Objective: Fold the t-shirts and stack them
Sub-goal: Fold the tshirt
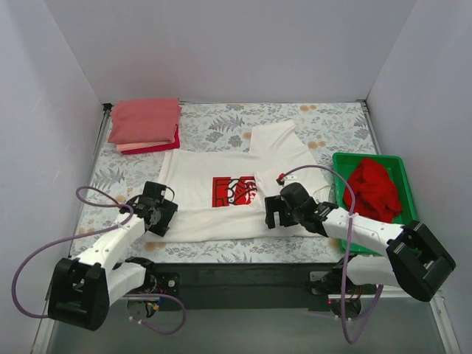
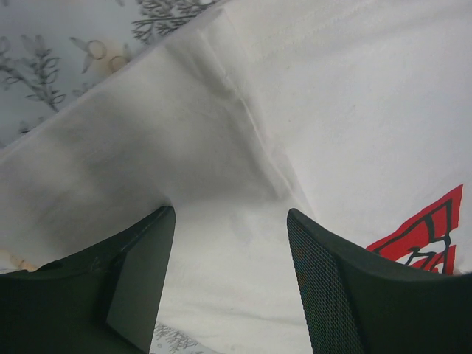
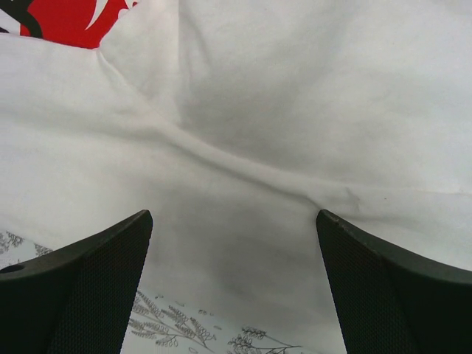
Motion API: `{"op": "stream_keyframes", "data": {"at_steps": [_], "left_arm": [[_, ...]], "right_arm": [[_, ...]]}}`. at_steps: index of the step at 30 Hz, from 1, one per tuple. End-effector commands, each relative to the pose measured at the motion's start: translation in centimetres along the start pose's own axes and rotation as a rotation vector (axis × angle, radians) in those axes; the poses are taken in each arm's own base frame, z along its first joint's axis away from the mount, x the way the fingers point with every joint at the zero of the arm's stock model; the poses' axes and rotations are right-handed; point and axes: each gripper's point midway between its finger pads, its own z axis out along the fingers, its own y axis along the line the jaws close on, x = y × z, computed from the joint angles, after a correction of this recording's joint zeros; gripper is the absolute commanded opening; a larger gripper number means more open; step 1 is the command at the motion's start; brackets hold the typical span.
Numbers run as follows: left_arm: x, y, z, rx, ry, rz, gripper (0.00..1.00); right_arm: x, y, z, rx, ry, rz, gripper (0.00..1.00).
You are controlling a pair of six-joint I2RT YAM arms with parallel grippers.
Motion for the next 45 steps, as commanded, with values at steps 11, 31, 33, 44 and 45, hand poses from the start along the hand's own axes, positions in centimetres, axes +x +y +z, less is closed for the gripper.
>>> {"op": "stream_keyframes", "data": {"at_steps": [11, 31, 33, 44, 45], "left_arm": [[0.4, 5.6, -3.2, -0.121, -0.008, -0.105, 0.69], [-12.1, -13.6, -4.3, 0.087, -0.312, -0.006, 0.95], [-12.9, -14.7, -2.4, 0.055, -0.315, 0.023, 0.89], [-14.1, -14.3, 5.8, -0.166, -0.246, 0.005, 0.63], [-14.2, -14.3, 6.0, -0.173, -0.243, 0.004, 0.63]], "right_arm": [[5.1, 0.4, -3.7, -0.028, 0.133, 0.004, 0.98], [-7.9, 0.2, -6.8, 0.089, -0.197, -0.047, 0.98], [-7.6, -0.3, -6.7, 0.093, -0.191, -0.038, 0.98], [-6.6, -1.5, -6.1, 0.102, -0.16, -0.027, 0.98], [-6.6, -1.6, -6.0, 0.103, -0.157, -0.029, 0.98]]}}
